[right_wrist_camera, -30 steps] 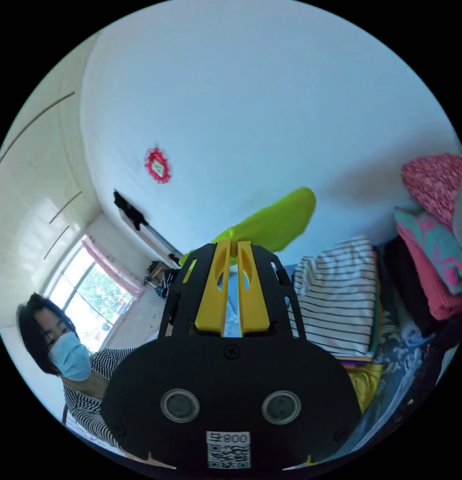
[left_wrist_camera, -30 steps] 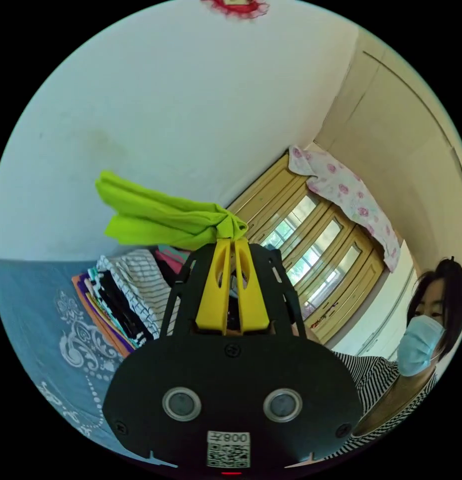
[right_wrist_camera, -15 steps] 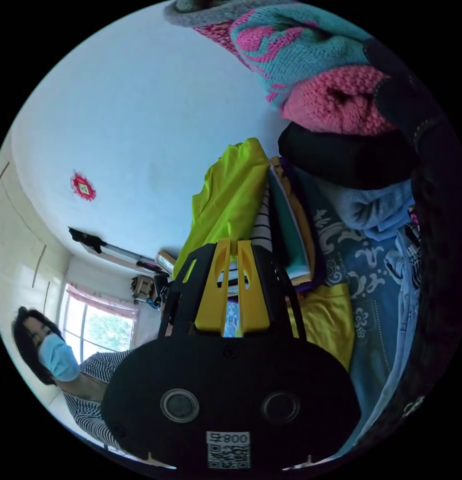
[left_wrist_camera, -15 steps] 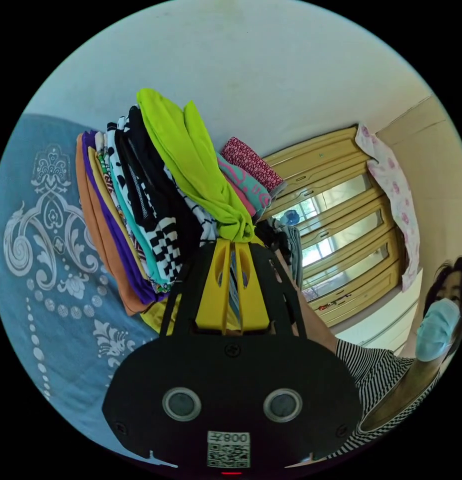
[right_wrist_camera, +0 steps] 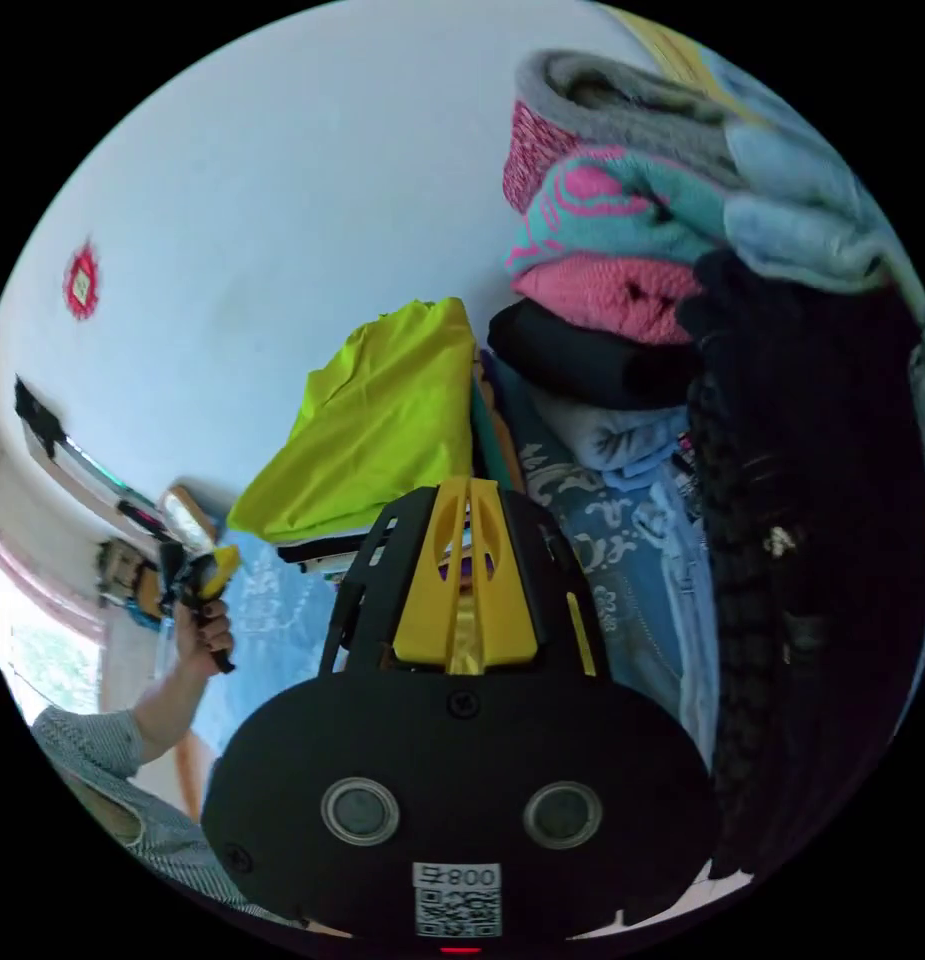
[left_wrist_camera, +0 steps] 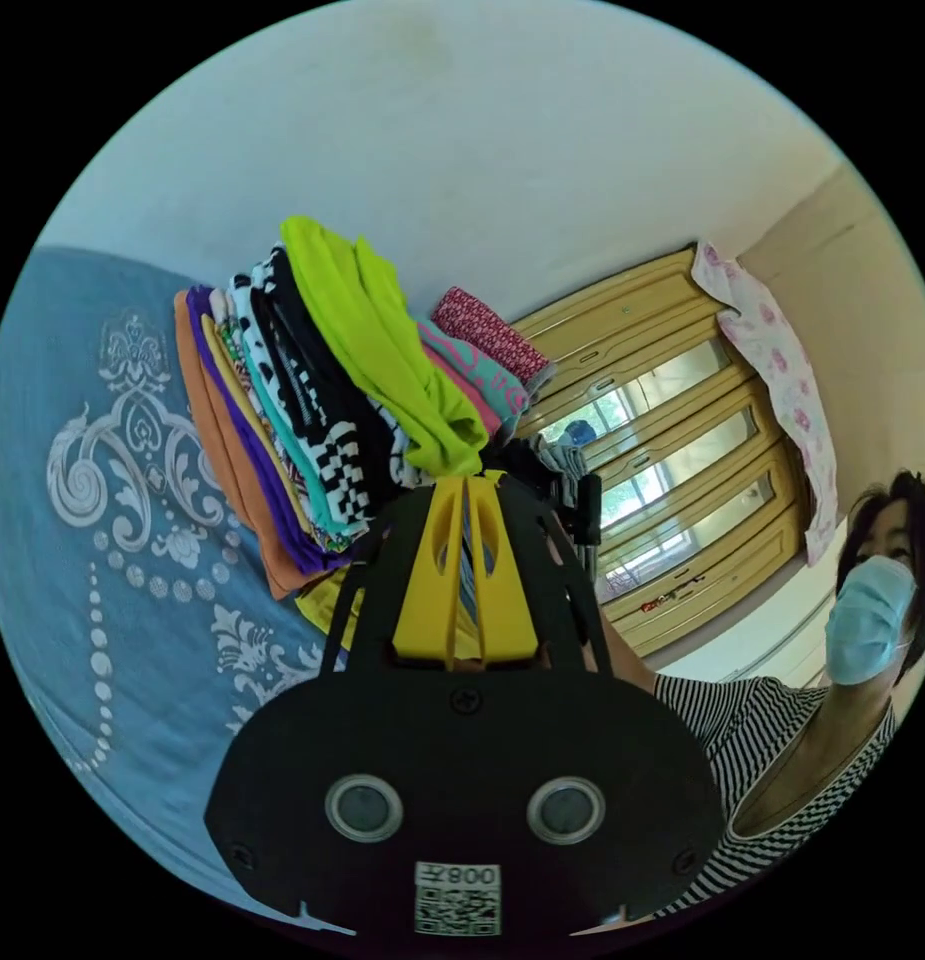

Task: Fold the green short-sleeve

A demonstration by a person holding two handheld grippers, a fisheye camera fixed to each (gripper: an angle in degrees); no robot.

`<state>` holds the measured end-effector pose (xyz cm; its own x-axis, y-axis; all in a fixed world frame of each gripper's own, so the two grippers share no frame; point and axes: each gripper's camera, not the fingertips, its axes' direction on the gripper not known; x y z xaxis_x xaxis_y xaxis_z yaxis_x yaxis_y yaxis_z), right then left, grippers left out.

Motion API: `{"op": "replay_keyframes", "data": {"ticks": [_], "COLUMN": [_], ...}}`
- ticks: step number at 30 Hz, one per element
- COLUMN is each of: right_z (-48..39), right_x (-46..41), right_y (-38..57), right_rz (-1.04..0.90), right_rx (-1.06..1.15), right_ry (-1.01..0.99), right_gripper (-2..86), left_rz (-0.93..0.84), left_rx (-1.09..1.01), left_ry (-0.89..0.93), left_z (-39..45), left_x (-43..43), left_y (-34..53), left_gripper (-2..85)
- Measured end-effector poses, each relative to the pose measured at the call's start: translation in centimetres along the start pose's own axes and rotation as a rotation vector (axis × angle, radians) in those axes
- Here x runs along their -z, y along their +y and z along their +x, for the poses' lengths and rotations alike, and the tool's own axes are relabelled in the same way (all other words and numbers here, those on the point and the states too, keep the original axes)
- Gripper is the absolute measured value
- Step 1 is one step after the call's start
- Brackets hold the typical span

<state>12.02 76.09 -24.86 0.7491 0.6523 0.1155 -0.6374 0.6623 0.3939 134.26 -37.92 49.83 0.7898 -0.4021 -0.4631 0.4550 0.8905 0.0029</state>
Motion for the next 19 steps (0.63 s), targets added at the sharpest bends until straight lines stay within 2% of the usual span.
{"op": "replay_keyframes", "data": {"ticks": [5, 7, 10, 11, 13, 19], "right_z": [-6.6, -8.2, -8.9, -8.8, -9.0, -10.9], "right_x": [0.5, -1.0, -5.1, -6.0, -5.2, 0.8], "right_y": [0.6, -0.1, -1.5, -1.8, -1.6, 3.0], "right_rz": [0.097, 0.062, -0.087, -0.129, -0.095, 0.057], "right_rx": [0.164, 0.195, 0.176, 0.149, 0.130, 0.165], "right_ry": [0.105, 0.131, 0.178, 0.158, 0.117, -0.027], "right_gripper": [0.2, 0.1, 0.1, 0.2, 0.3, 1.6], "left_rz": [-0.006, -0.033, -0.103, -0.097, -0.044, -0.104], "left_rx": [-0.127, -0.141, -0.064, -0.046, -0.037, -0.084], "left_ry": [-0.050, -0.094, -0.178, -0.148, -0.048, -0.084], "left_z": [3.3, 3.6, 2.3, 2.0, 2.1, 1.9], "left_x": [-3.1, -5.3, -7.7, -7.9, -7.8, -7.2], "left_y": [-3.0, -4.0, -4.3, -4.3, -3.7, 0.6], "left_gripper": [0.2, 0.2, 0.2, 0.3, 0.4, 1.7]}}
